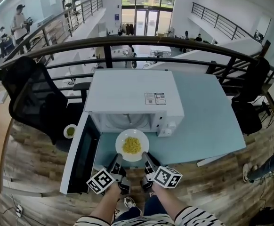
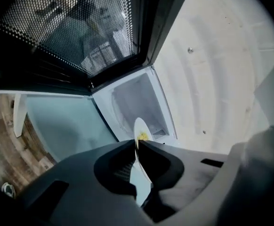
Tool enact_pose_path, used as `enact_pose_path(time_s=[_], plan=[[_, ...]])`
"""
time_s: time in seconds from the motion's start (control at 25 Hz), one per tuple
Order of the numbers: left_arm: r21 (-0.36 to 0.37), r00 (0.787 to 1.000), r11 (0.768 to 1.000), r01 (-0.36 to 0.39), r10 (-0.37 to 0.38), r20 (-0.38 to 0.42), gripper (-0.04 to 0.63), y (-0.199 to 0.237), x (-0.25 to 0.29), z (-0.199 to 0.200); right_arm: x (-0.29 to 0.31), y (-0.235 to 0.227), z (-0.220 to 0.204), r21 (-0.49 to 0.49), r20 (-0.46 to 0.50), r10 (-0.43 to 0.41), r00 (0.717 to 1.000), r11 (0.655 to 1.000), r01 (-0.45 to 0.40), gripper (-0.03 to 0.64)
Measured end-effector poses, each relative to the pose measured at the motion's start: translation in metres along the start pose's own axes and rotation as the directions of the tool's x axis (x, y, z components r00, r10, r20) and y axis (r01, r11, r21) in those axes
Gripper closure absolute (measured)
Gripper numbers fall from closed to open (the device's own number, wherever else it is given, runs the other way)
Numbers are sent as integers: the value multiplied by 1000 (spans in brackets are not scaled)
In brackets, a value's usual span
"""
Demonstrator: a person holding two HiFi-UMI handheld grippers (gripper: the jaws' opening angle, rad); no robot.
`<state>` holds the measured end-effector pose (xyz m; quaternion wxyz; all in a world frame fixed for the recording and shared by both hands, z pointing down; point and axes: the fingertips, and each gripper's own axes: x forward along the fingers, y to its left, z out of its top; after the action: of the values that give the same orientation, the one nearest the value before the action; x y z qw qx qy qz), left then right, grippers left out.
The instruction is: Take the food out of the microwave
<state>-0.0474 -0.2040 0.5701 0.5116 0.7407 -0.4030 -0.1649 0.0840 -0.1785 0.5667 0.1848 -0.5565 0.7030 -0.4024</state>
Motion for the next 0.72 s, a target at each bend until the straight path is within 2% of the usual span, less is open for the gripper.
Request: enact_pose_path(time_s=[0.32, 0.72], plan=[[19, 999, 1000, 20, -21, 28, 557, -28, -42, -22, -49, 19, -4, 6, 13, 27, 1000, 1000, -27, 554], [19, 998, 999, 26, -27, 60, 557, -57, -110, -76, -135, 29, -23, -2, -19, 56, 998, 998, -56, 554]])
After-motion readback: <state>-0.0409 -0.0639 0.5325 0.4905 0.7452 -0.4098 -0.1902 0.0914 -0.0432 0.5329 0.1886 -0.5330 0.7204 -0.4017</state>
